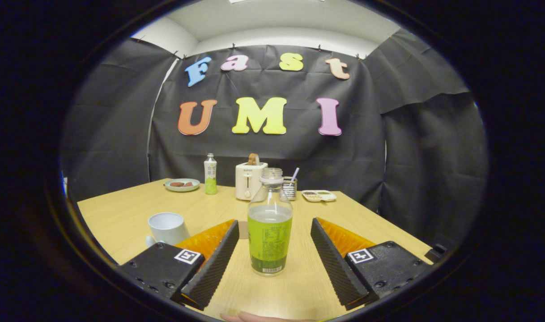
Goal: Take the bottle from table, then pour the juice into the cup, finally place the bottle on the coaster
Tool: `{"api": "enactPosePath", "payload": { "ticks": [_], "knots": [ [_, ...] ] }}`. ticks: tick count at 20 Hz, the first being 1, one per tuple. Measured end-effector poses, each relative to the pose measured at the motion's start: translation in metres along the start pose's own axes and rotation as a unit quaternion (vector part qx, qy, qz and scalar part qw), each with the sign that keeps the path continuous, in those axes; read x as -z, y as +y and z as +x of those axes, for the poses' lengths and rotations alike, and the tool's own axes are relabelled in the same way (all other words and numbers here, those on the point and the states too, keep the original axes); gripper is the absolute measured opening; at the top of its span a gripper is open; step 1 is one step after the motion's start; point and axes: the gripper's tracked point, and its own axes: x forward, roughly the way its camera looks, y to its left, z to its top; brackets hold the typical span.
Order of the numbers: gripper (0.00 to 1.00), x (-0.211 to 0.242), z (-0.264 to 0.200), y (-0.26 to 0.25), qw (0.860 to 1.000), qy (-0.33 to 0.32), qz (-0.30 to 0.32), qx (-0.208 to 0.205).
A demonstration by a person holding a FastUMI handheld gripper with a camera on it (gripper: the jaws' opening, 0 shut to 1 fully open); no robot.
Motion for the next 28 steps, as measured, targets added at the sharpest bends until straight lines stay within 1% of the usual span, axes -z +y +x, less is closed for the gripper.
{"api": "enactPosePath", "payload": {
  "ticks": [3, 5, 9, 10, 12, 13, 14, 15, 17, 20, 24, 26, 28],
  "knots": [
    [1.0, 0.003, 0.021, 0.001, 1.0, 0.0, -0.012, 0.006],
    [1.0, 0.008, 0.033, 0.003, 1.0, 0.008, -0.009, 0.005],
    [1.0, 0.011, 0.049, 0.009, 1.0, 0.007, 0.004, -0.009],
    [0.99, 0.013, 0.055, 0.009, 1.0, 0.008, 0.0, -0.009],
    [0.91, 0.014, 0.062, 0.005, 1.0, 0.003, -0.005, 0.001],
    [0.87, 0.011, 0.065, 0.002, 1.0, -0.007, 0.003, 0.008],
    [0.83, 0.009, 0.058, 0.009, 1.0, -0.012, 0.012, -0.003],
    [0.79, 0.014, 0.062, 0.016, 1.0, -0.004, 0.006, -0.013],
    [0.79, 0.01, 0.056, 0.014, 1.0, -0.009, -0.002, -0.015],
    [0.79, 0.001, 0.046, 0.012, 1.0, -0.005, -0.028, -0.008],
    [0.79, -0.026, 0.036, -0.011, 0.995, -0.015, -0.091, 0.047],
    [0.79, -0.035, 0.033, -0.015, 0.991, -0.013, -0.12, 0.058],
    [0.79, -0.044, 0.032, -0.024, 0.984, -0.007, -0.16, 0.076]
  ]
}}
